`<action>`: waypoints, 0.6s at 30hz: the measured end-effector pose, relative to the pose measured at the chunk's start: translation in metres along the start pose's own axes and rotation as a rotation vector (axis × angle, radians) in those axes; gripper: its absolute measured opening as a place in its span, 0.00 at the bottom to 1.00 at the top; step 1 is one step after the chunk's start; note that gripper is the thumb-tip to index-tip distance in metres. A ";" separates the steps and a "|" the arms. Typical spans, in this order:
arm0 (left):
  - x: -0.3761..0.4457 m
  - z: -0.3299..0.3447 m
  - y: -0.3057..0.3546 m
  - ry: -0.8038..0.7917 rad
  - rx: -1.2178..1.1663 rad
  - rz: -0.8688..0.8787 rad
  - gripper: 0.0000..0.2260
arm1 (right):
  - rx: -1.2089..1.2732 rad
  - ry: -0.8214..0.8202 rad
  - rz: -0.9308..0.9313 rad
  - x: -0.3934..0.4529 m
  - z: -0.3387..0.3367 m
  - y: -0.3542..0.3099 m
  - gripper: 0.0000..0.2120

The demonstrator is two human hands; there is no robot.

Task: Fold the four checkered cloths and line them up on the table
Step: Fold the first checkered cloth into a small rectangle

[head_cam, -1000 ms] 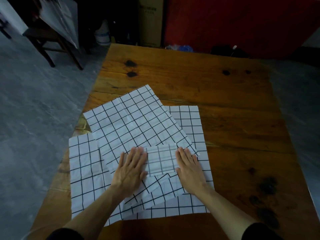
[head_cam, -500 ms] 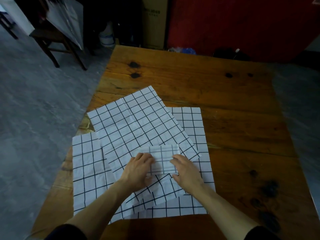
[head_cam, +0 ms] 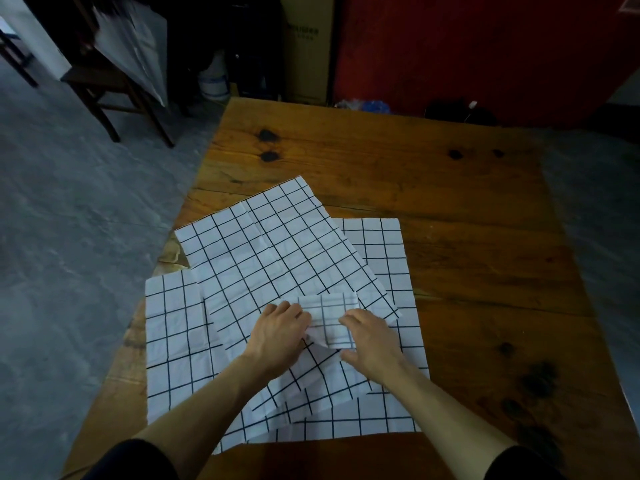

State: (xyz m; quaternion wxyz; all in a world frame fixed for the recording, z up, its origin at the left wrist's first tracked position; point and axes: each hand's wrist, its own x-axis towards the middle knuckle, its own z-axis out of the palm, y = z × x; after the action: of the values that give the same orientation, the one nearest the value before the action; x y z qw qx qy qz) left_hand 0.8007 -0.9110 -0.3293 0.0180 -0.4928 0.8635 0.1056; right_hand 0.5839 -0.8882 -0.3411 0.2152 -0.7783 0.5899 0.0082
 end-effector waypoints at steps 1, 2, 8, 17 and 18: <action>0.000 -0.003 -0.001 0.026 -0.025 -0.004 0.09 | 0.002 -0.007 -0.003 0.001 -0.002 0.000 0.29; 0.000 -0.007 -0.002 0.050 -0.049 -0.012 0.09 | -0.002 -0.003 -0.007 0.001 -0.003 0.000 0.27; 0.000 -0.033 -0.010 0.201 -0.190 -0.079 0.08 | 0.052 0.200 -0.013 0.004 -0.024 -0.010 0.09; -0.007 -0.086 -0.015 0.292 -0.469 -0.120 0.04 | 0.220 0.326 0.024 -0.013 -0.089 -0.029 0.01; -0.009 -0.091 -0.015 0.319 -0.471 -0.110 0.04 | 0.219 0.316 0.010 -0.017 -0.096 -0.032 0.01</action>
State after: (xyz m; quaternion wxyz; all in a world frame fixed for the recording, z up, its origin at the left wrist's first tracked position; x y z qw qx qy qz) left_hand 0.8249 -0.9294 -0.2420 -0.2273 -0.5399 0.7791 0.2233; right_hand 0.5855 -0.8991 -0.2394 0.2030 -0.7388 0.6177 -0.1772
